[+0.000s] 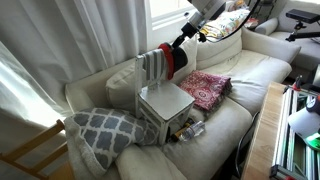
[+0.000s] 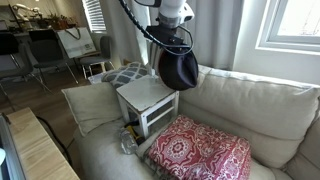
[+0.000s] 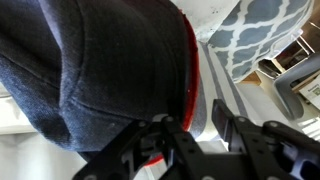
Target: Put the black hat on the orange hat
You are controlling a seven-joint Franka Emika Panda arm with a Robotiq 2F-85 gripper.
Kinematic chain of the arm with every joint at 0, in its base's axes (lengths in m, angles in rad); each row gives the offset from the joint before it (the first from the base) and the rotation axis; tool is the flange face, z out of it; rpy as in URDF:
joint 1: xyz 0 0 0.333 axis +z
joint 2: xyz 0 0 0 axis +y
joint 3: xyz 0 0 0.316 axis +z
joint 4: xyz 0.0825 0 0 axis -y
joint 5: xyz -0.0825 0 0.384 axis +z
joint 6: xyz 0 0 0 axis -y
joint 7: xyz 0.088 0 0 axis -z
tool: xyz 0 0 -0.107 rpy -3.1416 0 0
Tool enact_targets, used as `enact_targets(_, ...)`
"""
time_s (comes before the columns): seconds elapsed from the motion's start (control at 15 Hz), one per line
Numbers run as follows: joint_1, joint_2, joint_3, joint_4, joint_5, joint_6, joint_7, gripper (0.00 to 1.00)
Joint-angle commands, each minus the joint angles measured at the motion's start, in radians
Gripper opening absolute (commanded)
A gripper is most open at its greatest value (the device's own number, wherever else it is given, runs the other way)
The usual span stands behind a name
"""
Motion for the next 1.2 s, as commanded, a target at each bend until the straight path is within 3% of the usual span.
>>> enact_targets(0.0, 0.004, 0.02, 0.004, 0.007, 0.007, 0.004, 0.018, 0.08)
enact_targets(0.13, 0.003, 0.028, 0.004, 0.011, 0.011, 0.008, 0.016, 0.0)
enact_targets(0.6, -0.027, 0.021, -0.01, 0.028, -0.01, -0.066, 0.028, 0.01)
enact_targets(1.13, -0.11, -0.008, -0.108, 0.063, -0.195, -0.236, 0.086, 0.01)
